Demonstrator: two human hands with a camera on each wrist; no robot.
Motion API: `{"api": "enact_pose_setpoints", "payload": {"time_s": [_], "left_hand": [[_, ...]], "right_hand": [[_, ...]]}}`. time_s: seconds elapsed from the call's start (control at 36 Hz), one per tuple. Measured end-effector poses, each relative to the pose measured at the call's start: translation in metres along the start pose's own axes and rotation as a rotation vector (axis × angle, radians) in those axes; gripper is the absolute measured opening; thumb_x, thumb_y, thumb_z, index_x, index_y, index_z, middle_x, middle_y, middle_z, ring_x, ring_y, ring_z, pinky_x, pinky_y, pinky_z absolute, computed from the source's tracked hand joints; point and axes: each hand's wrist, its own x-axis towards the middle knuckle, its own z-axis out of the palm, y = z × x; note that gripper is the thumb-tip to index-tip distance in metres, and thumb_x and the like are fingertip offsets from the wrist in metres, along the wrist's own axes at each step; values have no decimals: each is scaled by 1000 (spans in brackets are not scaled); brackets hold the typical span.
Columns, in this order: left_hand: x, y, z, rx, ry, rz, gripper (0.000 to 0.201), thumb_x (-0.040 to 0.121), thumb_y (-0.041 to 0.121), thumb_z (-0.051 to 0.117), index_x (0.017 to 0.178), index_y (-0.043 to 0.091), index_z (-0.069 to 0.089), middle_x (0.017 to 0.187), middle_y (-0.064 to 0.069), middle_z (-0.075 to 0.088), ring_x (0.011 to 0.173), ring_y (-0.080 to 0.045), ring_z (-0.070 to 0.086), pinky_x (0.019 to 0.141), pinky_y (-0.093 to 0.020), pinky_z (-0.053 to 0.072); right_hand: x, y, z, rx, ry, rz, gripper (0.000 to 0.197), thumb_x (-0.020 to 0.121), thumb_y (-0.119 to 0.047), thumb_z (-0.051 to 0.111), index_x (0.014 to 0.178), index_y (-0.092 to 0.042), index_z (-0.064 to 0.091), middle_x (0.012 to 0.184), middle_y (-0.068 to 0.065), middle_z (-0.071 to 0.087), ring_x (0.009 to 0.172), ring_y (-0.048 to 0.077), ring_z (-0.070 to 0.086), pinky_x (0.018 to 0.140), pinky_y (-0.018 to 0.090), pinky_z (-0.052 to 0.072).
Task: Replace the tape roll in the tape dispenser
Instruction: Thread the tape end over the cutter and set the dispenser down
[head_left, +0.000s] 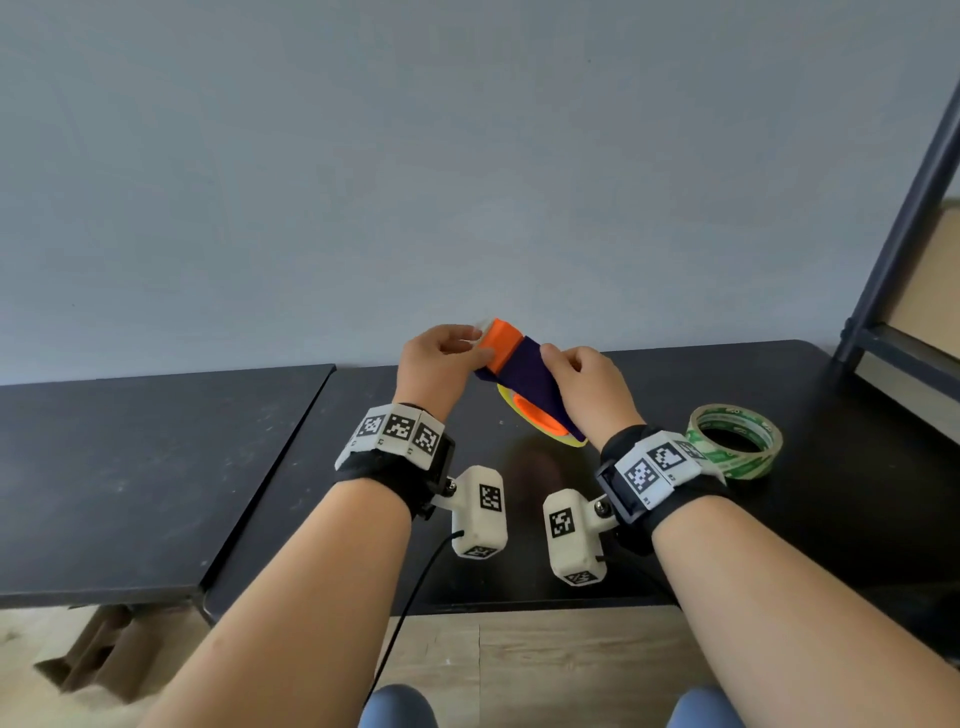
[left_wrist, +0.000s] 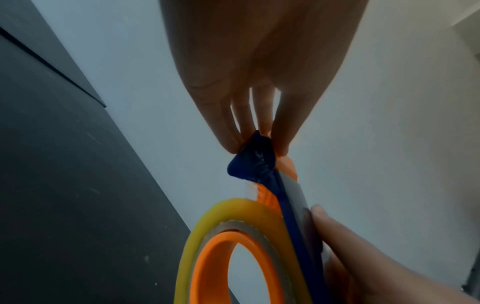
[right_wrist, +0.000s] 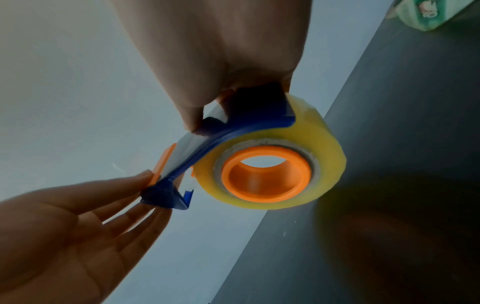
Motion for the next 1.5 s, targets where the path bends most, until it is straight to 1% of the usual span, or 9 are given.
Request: {"api": "enact_pose_setpoints", "payload": {"time_s": [0.17, 0.28, 0.56, 0.75, 0.89, 1.11, 1.31, 1.39, 1.5], "left_hand": [[3, -3, -3, 77, 122, 7, 18, 82, 25, 69, 66, 22, 62, 69, 1, 64, 71, -20, 60, 79, -44, 57], [1, -3, -3, 270, 238, 116, 16, 86, 30, 66, 82, 16, 72, 103, -4, 67, 86, -15, 57, 73, -24, 38], [-13, -5, 6, 561, 175, 335, 24, 89, 26, 60, 90, 7, 73, 88, -8, 62, 78, -26, 60, 68, -31, 45], [-9, -24, -1, 625, 123, 258, 20, 92, 22, 56, 93, 10, 72, 91, -7, 64, 83, -25, 60, 70, -28, 42], [-6, -38, -2, 685, 72, 157, 23, 87, 16, 53, 64, 12, 56, 62, -3, 56, 67, -27, 52, 57, -29, 33], [-6, -46, 7, 729, -228, -60, 29, 91, 20, 50, 63, 11, 53, 71, -13, 58, 82, -35, 64, 65, -29, 39], [-6, -56, 7, 749, -332, -162, 36, 90, 8, 46, 118, 10, 70, 117, -15, 70, 110, -32, 64, 93, -35, 49], [-6, -57, 6, 743, -330, -157, 39, 89, 7, 48, 120, 15, 70, 118, -10, 70, 112, -28, 64, 93, -33, 48], [-8, -58, 10, 746, -333, -170, 28, 87, 9, 49, 100, 7, 74, 89, -10, 68, 98, -30, 67, 74, -30, 45]], "right_hand": [[2, -2, 1, -72, -34, -24, 52, 96, -51, 41, 66, -9, 43, 64, 9, 45, 60, 23, 45, 58, 34, 33], [0, -6, 5, -98, -18, -42, 53, 98, -48, 38, 59, -13, 35, 57, 5, 37, 53, 20, 39, 54, 33, 29], [4, -3, 18, -143, 100, -8, 45, 98, -50, 34, 73, -15, 46, 71, 1, 48, 73, 28, 51, 77, 45, 42], [2, -6, 16, -255, 43, -57, 38, 96, -47, 43, 94, -13, 60, 101, 6, 63, 95, 29, 60, 92, 47, 43], [-7, -8, 18, -303, -75, -43, 24, 85, -29, 58, 105, -15, 58, 105, 4, 57, 96, 27, 57, 94, 46, 46], [-4, 4, 23, -520, -130, -24, 44, 79, -21, 60, 122, -14, 57, 123, 8, 57, 118, 29, 55, 97, 38, 38], [1, 21, 23, -532, -178, -19, 43, 82, -11, 64, 123, -17, 53, 120, 1, 60, 118, 23, 54, 90, 27, 37], [4, 23, 23, -531, -170, -31, 41, 81, -9, 65, 120, -17, 54, 118, 0, 61, 116, 23, 55, 85, 26, 35], [4, 24, 25, -537, -155, -54, 42, 81, -8, 66, 121, -17, 55, 118, 1, 62, 114, 22, 57, 84, 25, 38]]}}
